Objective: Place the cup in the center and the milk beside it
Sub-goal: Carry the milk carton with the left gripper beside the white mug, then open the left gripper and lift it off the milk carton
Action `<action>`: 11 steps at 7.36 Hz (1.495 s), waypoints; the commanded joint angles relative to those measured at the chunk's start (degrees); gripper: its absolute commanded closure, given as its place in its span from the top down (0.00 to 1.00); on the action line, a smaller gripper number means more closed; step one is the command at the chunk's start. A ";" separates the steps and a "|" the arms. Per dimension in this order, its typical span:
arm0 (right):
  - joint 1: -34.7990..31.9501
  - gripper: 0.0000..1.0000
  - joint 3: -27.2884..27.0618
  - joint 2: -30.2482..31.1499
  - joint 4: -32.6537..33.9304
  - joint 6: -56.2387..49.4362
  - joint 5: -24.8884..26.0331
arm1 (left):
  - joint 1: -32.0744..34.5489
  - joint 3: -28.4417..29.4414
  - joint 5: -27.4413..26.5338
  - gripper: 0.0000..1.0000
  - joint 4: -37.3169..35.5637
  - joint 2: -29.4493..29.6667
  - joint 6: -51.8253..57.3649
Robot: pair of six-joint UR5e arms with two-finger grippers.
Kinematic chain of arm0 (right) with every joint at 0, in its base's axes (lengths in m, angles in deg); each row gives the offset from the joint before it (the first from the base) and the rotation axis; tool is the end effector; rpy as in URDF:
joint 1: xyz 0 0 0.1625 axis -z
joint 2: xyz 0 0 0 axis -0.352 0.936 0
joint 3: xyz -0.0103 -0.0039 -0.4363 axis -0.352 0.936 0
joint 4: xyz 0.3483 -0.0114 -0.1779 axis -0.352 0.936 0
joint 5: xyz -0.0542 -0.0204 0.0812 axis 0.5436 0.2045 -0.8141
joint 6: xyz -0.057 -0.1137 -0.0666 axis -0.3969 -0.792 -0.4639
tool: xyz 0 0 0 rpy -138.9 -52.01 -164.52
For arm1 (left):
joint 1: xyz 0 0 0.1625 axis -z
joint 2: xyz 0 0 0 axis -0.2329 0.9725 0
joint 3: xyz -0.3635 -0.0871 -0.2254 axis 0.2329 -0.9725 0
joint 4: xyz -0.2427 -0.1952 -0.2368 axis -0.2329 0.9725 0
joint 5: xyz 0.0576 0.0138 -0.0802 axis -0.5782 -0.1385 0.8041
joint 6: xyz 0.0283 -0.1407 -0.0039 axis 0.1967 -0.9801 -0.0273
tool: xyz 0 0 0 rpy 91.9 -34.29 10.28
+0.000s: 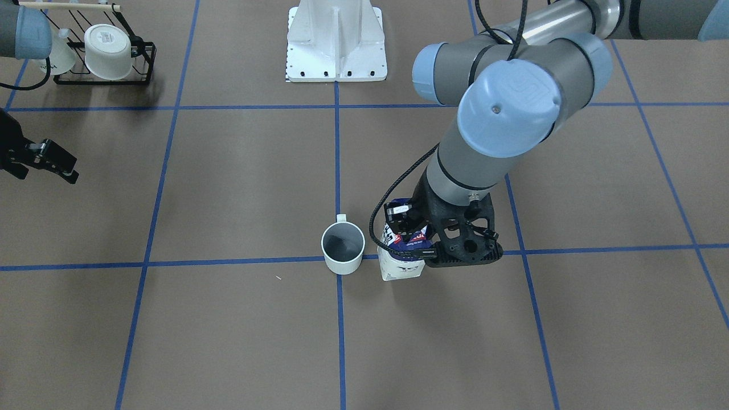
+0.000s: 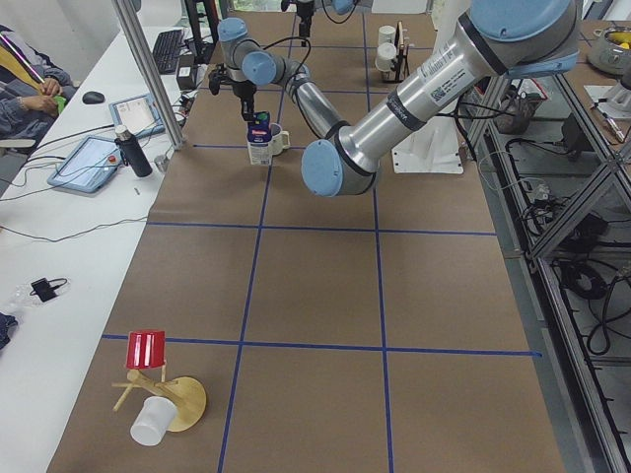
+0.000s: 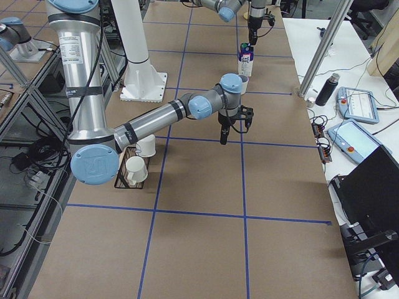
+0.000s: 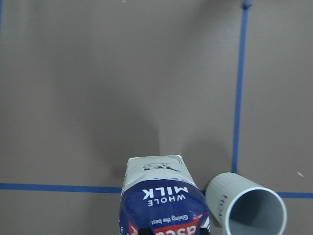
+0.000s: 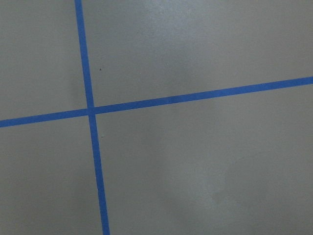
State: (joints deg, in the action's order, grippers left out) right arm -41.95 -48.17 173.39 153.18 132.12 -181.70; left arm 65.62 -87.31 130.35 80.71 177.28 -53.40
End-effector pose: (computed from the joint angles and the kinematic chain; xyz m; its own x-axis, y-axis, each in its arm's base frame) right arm -0.1964 -0.4729 0.4910 0.6850 0.1441 0.7141 -0.1199 0.9892 -0.0846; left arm 0.4389 -0.6389 0.1734 0.6145 -0.0614 -0.7865 0.0506 0.9980 -0.0383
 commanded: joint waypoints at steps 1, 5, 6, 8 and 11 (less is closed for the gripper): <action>0.07 1.00 0.06 -0.03 0.00 -0.02 0.01 | -1.26 0.46 -0.88 0.00 0.07 0.06 -0.44; 0.07 1.00 0.41 -0.11 0.00 -0.02 0.18 | -0.41 -7.83 -1.33 0.99 -3.07 -5.01 0.34; 0.07 1.00 0.67 -0.20 0.00 -0.02 0.19 | 2.66 -15.20 -1.16 0.99 -5.35 -9.74 0.96; -0.02 1.00 1.11 -0.38 -0.09 -0.28 0.19 | 8.82 -27.88 1.21 0.99 -6.52 -23.86 11.19; -6.23 1.00 0.94 1.89 0.09 -6.42 -0.51 | 19.00 -30.65 1.13 0.99 -5.12 -39.62 37.35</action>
State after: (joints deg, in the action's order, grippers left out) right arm -45.27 -47.11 173.74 153.23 128.45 -181.83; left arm 79.61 -117.00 131.43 74.81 144.31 -27.10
